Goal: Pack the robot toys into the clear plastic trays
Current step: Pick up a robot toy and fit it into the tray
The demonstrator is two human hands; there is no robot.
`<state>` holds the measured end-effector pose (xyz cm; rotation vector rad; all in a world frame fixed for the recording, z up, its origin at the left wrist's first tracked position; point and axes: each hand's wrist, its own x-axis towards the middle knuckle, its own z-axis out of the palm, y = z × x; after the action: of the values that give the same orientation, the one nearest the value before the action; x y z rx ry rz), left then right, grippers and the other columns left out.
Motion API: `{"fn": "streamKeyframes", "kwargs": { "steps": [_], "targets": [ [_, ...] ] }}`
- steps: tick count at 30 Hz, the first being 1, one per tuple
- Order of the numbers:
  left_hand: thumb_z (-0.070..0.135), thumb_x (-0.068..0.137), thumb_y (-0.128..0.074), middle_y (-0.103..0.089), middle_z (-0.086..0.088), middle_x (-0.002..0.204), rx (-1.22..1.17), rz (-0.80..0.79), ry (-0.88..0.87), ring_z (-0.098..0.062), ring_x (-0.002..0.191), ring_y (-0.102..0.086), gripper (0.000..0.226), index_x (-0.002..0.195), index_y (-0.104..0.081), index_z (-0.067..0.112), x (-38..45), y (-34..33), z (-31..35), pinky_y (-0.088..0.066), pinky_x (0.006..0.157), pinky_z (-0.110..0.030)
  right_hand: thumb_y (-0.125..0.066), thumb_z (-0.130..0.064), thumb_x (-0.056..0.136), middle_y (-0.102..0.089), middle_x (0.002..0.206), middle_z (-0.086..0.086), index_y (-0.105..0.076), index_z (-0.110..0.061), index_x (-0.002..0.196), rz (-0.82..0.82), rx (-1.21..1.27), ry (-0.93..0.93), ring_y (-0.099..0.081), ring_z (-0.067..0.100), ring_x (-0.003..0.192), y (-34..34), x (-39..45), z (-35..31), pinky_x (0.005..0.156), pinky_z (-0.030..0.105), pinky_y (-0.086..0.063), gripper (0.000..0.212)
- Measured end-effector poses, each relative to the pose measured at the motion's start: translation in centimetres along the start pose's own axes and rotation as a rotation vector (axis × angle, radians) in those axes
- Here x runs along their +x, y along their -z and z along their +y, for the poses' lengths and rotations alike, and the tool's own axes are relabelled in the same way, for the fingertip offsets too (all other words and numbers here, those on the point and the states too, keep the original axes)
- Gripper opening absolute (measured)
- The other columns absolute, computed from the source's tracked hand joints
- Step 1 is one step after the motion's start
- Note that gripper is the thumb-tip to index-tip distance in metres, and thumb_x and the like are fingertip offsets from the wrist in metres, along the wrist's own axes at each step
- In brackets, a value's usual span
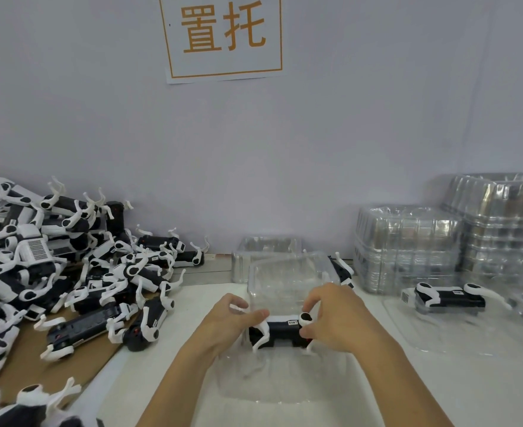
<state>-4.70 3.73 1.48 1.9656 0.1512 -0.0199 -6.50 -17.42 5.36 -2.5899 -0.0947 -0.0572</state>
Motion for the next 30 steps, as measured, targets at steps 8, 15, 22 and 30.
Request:
{"fn": "streamKeyframes", "kwargs": {
  "steps": [8, 15, 22, 30],
  "targets": [
    [0.052, 0.076, -0.079, -0.061, 0.006, 0.111, 0.003, -0.004, -0.010, -0.003, 0.097, -0.055, 0.052, 0.112, -0.054, 0.024, -0.1, 0.0, 0.2, -0.039, 0.067, -0.023, -0.080, -0.024, 0.079, -0.049, 0.077, -0.007, -0.072, -0.020, 0.090, 0.164, -0.016, -0.013, -0.063, 0.017, 0.072, -1.2, 0.3, -0.4, 0.062, 0.027, -0.052, 0.014],
    [0.058, 0.094, -0.052, -0.066, 0.003, 0.107, -0.093, 0.025, 0.017, -0.015, 0.102, -0.062, 0.038, 0.104, -0.060, 0.022, 0.0, -0.4, -0.1, -0.049, 0.081, -0.034, -0.053, -0.050, 0.095, -0.047, 0.120, -0.010, -0.057, -0.039, 0.124, 0.172, -0.056, 0.253, -0.044, 0.014, 0.120, -3.0, -0.6, -2.6, 0.098, 0.037, -0.032, 0.031],
    [0.045, 0.102, -0.043, -0.069, -0.007, 0.104, -0.219, 0.038, 0.046, -0.018, 0.089, -0.067, 0.036, 0.104, -0.061, 0.014, 0.5, -0.8, -0.1, -0.051, 0.071, -0.034, -0.040, -0.051, 0.099, -0.047, 0.116, -0.007, -0.060, -0.040, 0.125, 0.049, -0.156, 0.314, -0.044, 0.017, 0.112, -4.9, -1.1, -4.4, 0.097, 0.042, -0.027, 0.034],
    [0.042, 0.102, -0.043, -0.068, -0.002, 0.102, -0.143, 0.075, -0.009, -0.015, 0.094, -0.065, 0.033, 0.102, -0.063, 0.017, 0.6, -0.8, -0.3, -0.053, 0.082, -0.036, -0.044, -0.044, 0.095, -0.046, 0.109, -0.011, -0.061, -0.046, 0.121, 0.001, -0.017, 0.348, -0.042, 0.014, 0.110, -4.9, -0.6, -3.8, 0.094, 0.039, -0.026, 0.031]
  ]
}}
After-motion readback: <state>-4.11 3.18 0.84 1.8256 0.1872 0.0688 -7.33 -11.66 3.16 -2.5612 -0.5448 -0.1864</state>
